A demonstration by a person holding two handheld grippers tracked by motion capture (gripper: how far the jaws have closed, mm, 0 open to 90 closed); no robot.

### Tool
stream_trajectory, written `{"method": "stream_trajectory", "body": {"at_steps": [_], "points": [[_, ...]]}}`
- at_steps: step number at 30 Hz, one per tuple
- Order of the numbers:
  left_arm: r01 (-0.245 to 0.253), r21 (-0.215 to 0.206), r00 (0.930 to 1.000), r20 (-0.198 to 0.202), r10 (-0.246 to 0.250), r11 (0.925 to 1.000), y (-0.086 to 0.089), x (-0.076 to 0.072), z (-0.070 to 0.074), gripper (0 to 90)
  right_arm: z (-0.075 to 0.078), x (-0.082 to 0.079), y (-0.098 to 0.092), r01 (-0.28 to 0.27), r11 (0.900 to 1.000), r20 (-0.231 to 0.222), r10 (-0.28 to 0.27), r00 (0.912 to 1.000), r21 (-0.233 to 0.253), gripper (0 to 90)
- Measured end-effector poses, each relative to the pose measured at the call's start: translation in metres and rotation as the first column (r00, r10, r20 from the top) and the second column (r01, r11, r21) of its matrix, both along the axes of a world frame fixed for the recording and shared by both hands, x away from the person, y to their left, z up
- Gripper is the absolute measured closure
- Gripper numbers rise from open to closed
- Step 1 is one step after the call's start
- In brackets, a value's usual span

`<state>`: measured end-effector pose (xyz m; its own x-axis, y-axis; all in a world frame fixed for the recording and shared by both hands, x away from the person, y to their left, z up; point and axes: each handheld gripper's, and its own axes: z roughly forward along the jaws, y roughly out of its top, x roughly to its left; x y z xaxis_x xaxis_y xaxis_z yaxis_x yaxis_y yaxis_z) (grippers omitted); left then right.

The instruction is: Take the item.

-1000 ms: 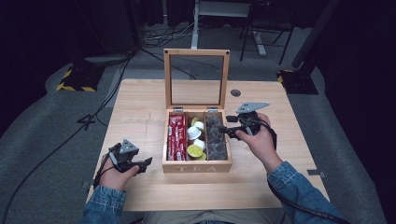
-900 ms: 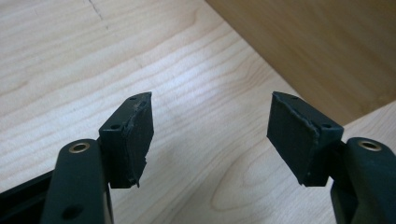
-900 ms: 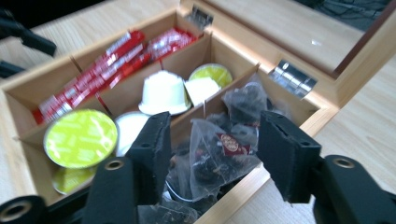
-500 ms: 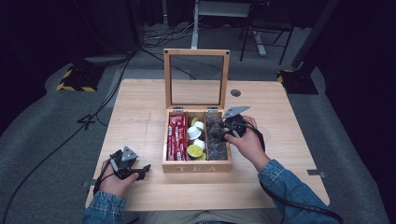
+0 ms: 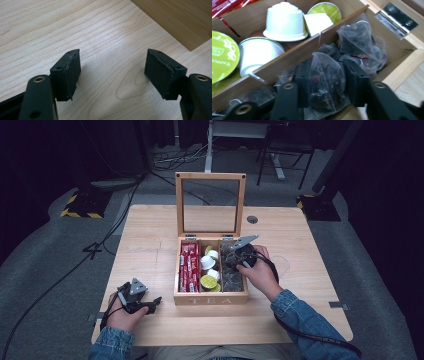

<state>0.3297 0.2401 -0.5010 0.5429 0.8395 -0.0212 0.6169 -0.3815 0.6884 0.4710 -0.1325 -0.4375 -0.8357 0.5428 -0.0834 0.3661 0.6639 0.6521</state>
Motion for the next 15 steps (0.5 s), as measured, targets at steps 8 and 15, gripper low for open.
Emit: {"method": "stream_trajectory", "body": {"at_steps": [8, 15], "points": [[0.006, -0.008, 0.9999, 0.012, -0.006, 1.0000, -0.0001, 0.0018, -0.0015, 27.8, 0.0035, -0.0029, -0.0013, -0.004, 1.000, 0.011, 0.004, 0.9999, 0.006, 73.9], [0.010, -0.010, 0.9998, 0.019, -0.009, 0.9999, 0.0000, 0.0025, -0.0023, 26.9, 0.0072, -0.0039, -0.0061, 0.004, 0.998, 0.013, -0.005, 0.9999, 0.066, 74.5]]}}
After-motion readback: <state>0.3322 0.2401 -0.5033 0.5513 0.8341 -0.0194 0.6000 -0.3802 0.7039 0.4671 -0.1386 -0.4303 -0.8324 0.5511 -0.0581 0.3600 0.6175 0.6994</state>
